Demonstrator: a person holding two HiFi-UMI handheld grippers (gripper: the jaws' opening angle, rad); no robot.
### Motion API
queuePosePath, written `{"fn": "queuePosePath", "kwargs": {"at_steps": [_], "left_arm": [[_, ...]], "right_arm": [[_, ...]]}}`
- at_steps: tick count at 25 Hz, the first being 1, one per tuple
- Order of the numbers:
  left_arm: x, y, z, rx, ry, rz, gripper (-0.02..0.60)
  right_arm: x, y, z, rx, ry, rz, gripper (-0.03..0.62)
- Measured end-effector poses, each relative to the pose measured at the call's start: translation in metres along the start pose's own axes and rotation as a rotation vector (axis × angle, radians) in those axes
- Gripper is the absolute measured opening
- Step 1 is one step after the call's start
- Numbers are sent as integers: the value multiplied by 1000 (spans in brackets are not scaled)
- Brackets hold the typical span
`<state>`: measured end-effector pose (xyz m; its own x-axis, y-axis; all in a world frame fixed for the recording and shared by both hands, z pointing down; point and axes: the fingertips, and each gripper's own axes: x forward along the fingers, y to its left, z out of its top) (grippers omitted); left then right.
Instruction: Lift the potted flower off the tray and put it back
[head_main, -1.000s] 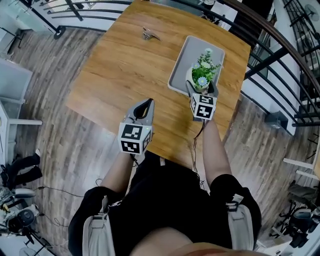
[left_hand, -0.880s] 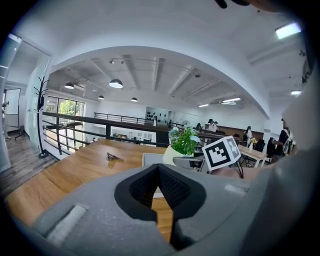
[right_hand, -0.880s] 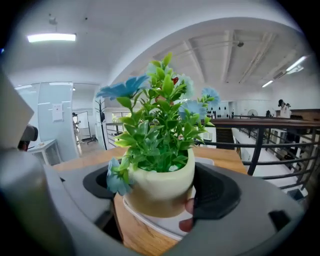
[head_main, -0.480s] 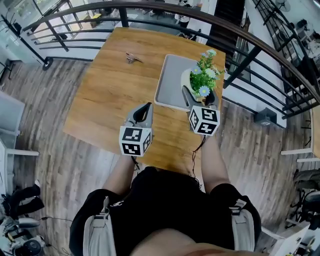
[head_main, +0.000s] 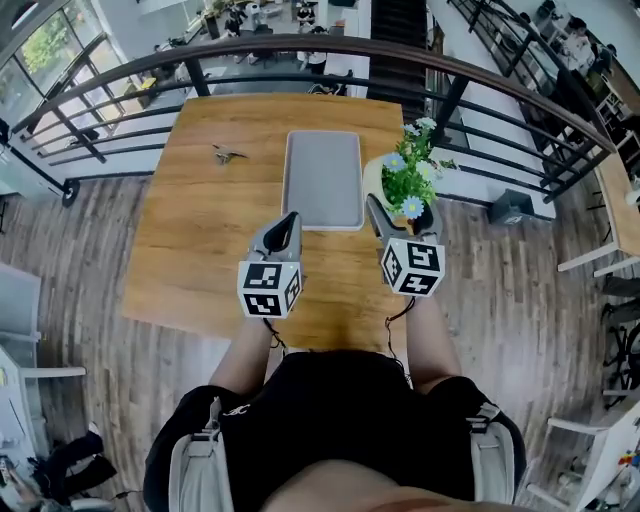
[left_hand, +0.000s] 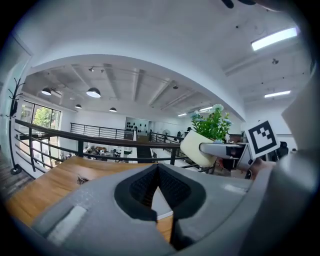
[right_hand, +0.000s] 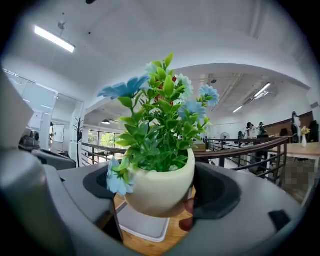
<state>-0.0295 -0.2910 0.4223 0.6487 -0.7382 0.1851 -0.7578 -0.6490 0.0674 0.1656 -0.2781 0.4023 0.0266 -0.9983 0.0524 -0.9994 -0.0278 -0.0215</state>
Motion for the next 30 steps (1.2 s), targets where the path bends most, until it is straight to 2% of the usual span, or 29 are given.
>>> {"fn": "queuePosePath", "kwargs": {"at_steps": [5, 12, 30], "left_arm": [[11, -18, 10, 19, -11, -50, 12], [14, -30, 11, 34, -17, -65, 12], [-1, -21, 4, 24, -7, 11, 12]], "right_arm": [[-15, -23, -18, 7, 15, -65, 443], [-30, -29, -26, 23, 19, -67, 443], [-19, -24, -15, 25, 1, -14, 443]]}}
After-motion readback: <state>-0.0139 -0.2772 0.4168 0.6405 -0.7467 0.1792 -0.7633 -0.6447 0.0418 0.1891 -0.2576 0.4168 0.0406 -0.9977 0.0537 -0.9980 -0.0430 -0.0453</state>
